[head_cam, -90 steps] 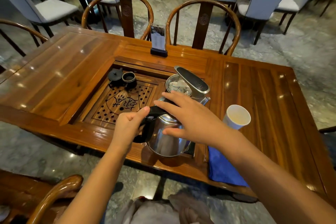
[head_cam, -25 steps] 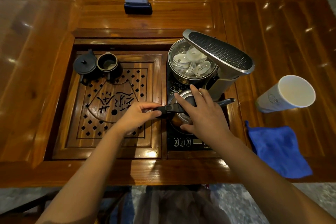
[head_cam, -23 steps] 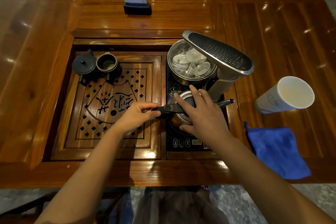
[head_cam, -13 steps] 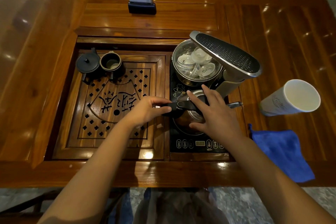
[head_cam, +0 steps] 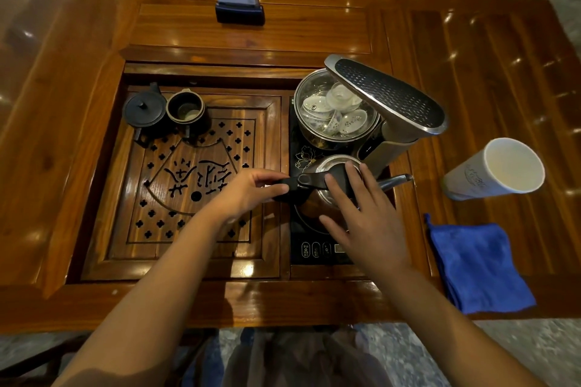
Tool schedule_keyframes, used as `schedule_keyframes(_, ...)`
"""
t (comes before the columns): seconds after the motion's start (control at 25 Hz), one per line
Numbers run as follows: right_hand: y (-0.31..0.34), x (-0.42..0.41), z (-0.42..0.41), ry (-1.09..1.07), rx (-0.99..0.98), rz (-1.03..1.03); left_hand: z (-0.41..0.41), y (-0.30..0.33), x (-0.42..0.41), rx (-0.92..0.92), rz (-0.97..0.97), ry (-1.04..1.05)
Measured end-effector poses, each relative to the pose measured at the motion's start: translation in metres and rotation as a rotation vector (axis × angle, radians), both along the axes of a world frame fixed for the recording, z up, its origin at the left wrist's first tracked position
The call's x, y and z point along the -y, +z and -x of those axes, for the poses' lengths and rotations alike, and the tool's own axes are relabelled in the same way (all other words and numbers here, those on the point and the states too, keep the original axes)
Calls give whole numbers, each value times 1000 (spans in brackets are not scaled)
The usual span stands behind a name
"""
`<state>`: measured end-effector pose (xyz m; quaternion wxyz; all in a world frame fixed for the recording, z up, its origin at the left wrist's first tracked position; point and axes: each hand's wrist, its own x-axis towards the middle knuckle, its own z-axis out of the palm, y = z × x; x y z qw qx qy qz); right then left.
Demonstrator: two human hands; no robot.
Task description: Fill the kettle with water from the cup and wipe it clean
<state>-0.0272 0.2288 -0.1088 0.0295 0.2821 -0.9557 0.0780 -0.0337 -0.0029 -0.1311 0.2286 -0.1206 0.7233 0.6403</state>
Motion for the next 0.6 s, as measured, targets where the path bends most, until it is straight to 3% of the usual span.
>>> schedule_keyframes(0.28, 14, -2, 11, 41, 65, 11, -10, 22, -9, -1, 22, 19)
schedule_keyframes(0.48, 46, 2, 18, 68, 123, 0, -17, 52, -15, -115, 337, -19)
schedule_keyframes(0.6, 85, 17, 32, 107, 179, -68, -21, 83, -3, -52, 637, -127)
